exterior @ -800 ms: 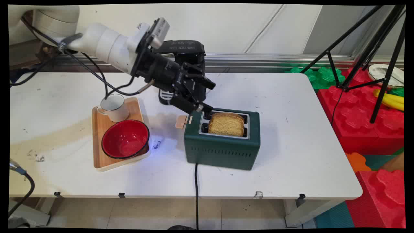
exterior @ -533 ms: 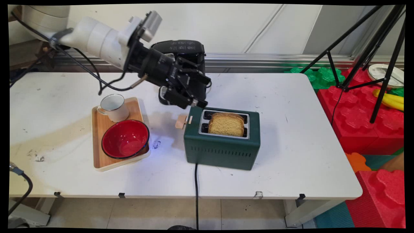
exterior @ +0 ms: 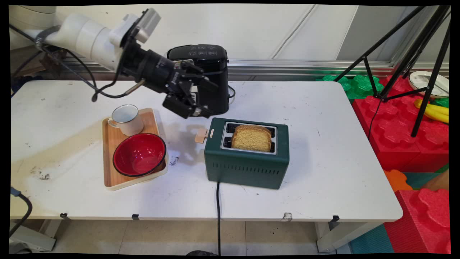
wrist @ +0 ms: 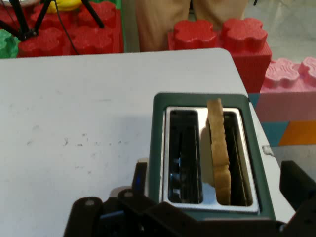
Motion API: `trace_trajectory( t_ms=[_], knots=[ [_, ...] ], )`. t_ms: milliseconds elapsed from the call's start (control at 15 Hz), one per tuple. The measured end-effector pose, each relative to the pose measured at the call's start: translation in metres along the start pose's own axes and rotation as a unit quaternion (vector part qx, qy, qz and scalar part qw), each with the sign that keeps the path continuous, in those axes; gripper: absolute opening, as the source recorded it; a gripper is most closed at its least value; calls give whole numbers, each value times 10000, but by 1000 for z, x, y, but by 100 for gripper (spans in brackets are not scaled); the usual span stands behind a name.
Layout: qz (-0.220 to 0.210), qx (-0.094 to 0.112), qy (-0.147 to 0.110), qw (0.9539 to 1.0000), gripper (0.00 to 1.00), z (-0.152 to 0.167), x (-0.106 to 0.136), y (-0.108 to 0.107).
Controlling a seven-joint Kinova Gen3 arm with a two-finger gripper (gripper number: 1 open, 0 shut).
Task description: Press the toaster switch
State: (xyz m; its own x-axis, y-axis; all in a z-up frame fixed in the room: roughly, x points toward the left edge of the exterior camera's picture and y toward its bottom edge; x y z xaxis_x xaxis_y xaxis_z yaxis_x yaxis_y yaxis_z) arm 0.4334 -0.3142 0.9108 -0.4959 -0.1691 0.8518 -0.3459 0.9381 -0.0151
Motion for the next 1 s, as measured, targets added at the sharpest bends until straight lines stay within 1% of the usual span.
trace_trajectory(
  t_ms=[200, 400, 1000],
  knots=[
    [-13, -11, -107, 9999, 100, -12, -11, -1],
    [-28, -17, -196, 9998, 100, -16, -19, -2],
    [-86, -54, -489, 9988, 100, -11, -34, -4]
  ],
)
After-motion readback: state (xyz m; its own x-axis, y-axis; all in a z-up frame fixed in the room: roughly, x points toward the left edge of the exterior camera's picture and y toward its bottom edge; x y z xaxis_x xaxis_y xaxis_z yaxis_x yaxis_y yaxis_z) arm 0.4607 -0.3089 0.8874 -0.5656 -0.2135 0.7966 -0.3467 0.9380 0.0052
